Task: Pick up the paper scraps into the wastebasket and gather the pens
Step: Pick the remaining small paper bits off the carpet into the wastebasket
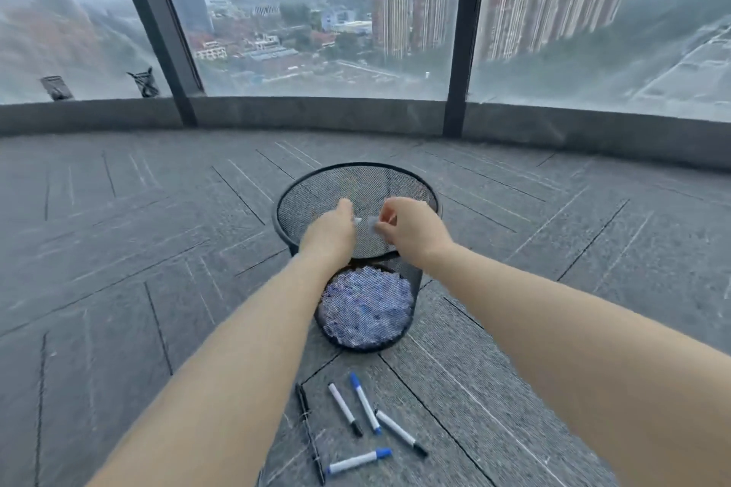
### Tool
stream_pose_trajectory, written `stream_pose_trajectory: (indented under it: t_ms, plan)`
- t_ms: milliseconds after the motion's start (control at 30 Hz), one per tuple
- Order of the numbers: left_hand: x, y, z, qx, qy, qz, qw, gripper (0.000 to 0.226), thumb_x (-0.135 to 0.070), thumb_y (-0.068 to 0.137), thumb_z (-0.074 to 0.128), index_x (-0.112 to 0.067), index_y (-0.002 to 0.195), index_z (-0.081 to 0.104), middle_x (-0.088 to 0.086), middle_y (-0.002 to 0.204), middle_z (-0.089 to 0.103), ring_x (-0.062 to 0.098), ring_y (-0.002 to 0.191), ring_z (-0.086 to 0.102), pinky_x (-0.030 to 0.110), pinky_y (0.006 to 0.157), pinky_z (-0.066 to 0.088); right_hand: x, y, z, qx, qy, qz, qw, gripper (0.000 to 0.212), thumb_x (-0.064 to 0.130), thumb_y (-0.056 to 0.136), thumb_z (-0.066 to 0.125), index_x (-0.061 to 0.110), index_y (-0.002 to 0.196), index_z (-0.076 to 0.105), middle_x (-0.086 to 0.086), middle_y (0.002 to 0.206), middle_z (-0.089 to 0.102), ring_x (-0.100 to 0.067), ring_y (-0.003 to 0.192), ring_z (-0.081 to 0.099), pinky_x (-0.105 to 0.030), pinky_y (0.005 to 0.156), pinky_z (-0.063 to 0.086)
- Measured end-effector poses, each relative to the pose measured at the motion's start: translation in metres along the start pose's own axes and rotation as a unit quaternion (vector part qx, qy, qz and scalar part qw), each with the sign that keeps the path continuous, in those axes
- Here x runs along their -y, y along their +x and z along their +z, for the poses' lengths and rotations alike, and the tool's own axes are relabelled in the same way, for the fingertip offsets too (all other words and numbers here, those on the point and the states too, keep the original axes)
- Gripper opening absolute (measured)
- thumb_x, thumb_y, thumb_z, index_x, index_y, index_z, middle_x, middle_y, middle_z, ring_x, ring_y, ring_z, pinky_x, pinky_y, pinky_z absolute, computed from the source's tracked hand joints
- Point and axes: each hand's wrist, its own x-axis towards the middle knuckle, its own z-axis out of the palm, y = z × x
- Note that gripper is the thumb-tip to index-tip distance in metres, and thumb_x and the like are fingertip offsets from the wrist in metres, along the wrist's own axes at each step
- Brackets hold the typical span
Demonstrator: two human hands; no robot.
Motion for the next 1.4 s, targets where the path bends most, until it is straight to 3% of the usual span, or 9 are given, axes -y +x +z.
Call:
stream_pose_trajectory:
  t_ms: [233, 533, 600, 733, 900, 1067, 1167, 1300, 1400]
  plan:
    - [0.007, 0.006, 0.007, 0.046, 0.045, 0.009, 0.998, 0.034, -0.027, 0.099, 0.026, -0.011, 0.121, 0.046, 0.013, 0.127, 0.041, 0.03, 0.11, 0.049, 0.041, 0.087, 0.039, -0.003, -0.005, 0.015, 0.018, -0.153, -0.038, 0.987, 0.023, 0.028, 0.094, 0.047, 0.013, 0.092, 0.065, -0.005, 0.094, 0.068, -0.027, 0.088, 0.061, -0.033, 0.072, 0.047]
    - [0.009, 0.001, 0.006, 0.028, -0.061, -0.007, 0.998, 0.023, -0.012, 0.094, 0.036, -0.019, 0.112, 0.047, 0.004, 0.112, 0.062, 0.026, 0.097, 0.056, 0.04, 0.081, 0.046, -0.008, -0.016, 0.019, -0.075, -0.031, -0.019, 0.997, 0.021, 0.009, 0.09, 0.046, 0.018, 0.091, 0.066, 0.0, 0.104, 0.057, -0.021, 0.086, 0.059, -0.034, 0.075, 0.048]
    - [0.009, -0.003, 0.005, 0.004, -0.082, -0.01, 0.997, 0.009, -0.018, 0.095, 0.042, -0.014, 0.1, 0.05, 0.006, 0.102, 0.061, 0.025, 0.088, 0.055, 0.036, 0.074, 0.044, -0.01, -0.017, 0.015, -0.067, -0.033, -0.031, 0.997, 0.021, 0.01, 0.09, 0.047, 0.017, 0.093, 0.067, 0.001, 0.102, 0.06, -0.019, 0.09, 0.058, -0.03, 0.075, 0.045]
    - [0.001, -0.009, 0.003, -0.009, -0.063, -0.02, 0.998, 0.025, -0.031, 0.093, 0.053, -0.008, 0.091, 0.062, 0.005, 0.087, 0.059, 0.024, 0.083, 0.055, 0.033, 0.074, 0.045, -0.009, -0.015, -0.001, 0.004, -0.047, -0.053, 0.997, 0.024, 0.013, 0.092, 0.049, 0.016, 0.113, 0.06, 0.0, 0.111, 0.064, -0.017, 0.099, 0.058, -0.031, 0.081, 0.047]
    - [-0.003, -0.011, 0.004, -0.041, -0.07, -0.04, 0.996, 0.01, -0.019, 0.09, 0.055, -0.015, 0.087, 0.064, 0.004, 0.1, 0.063, 0.023, 0.09, 0.058, 0.037, 0.082, 0.048, -0.013, -0.014, -0.032, 0.075, -0.068, -0.11, 0.989, 0.029, 0.011, 0.092, 0.049, 0.016, 0.119, 0.058, -0.001, 0.126, 0.055, -0.015, 0.108, 0.054, -0.027, 0.091, 0.044]
    - [-0.054, -0.039, 0.005, -0.148, -0.094, 0.085, 0.981, 0.012, -0.015, 0.091, 0.051, -0.012, 0.094, 0.062, -0.001, 0.09, 0.058, 0.014, 0.08, 0.052, 0.031, 0.076, 0.045, -0.028, -0.036, -0.06, 0.051, 0.036, -0.079, 0.995, 0.026, 0.009, 0.092, 0.046, 0.015, 0.111, 0.064, 0.003, 0.111, 0.065, -0.006, 0.087, 0.06, -0.022, 0.08, 0.049]
    - [-0.093, -0.065, 0.03, -0.097, -0.13, 0.163, 0.973, 0.01, -0.011, 0.091, 0.052, -0.009, 0.094, 0.061, 0.0, 0.087, 0.056, 0.014, 0.076, 0.051, 0.026, 0.068, 0.041, -0.065, -0.073, -0.069, 0.017, 0.097, -0.022, 0.995, 0.02, 0.012, 0.09, 0.049, 0.016, 0.1, 0.067, 0.003, 0.098, 0.069, -0.011, 0.089, 0.062, -0.028, 0.081, 0.05]
    - [-0.12, -0.099, 0.1, 0.062, -0.122, 0.184, 0.973, 0.012, -0.015, 0.092, 0.051, -0.013, 0.097, 0.061, -0.004, 0.088, 0.057, 0.014, 0.08, 0.053, 0.032, 0.074, 0.047, -0.173, -0.147, -0.072, 0.052, 0.097, 0.103, 0.989, 0.022, 0.009, 0.09, 0.047, 0.02, 0.097, 0.066, 0.012, 0.087, 0.063, -0.009, 0.068, 0.059, -0.022, 0.059, 0.046]
    - [-0.134, -0.141, 0.152, 0.206, -0.074, 0.168, 0.961, 0.016, -0.019, 0.094, 0.048, -0.016, 0.103, 0.061, -0.001, 0.101, 0.059, 0.017, 0.089, 0.056, 0.037, 0.082, 0.049, -0.259, -0.218, -0.062, 0.035, 0.07, 0.227, 0.971, 0.021, 0.008, 0.09, 0.048, 0.019, 0.097, 0.065, 0.007, 0.099, 0.065, -0.012, 0.082, 0.058, -0.023, 0.062, 0.045]
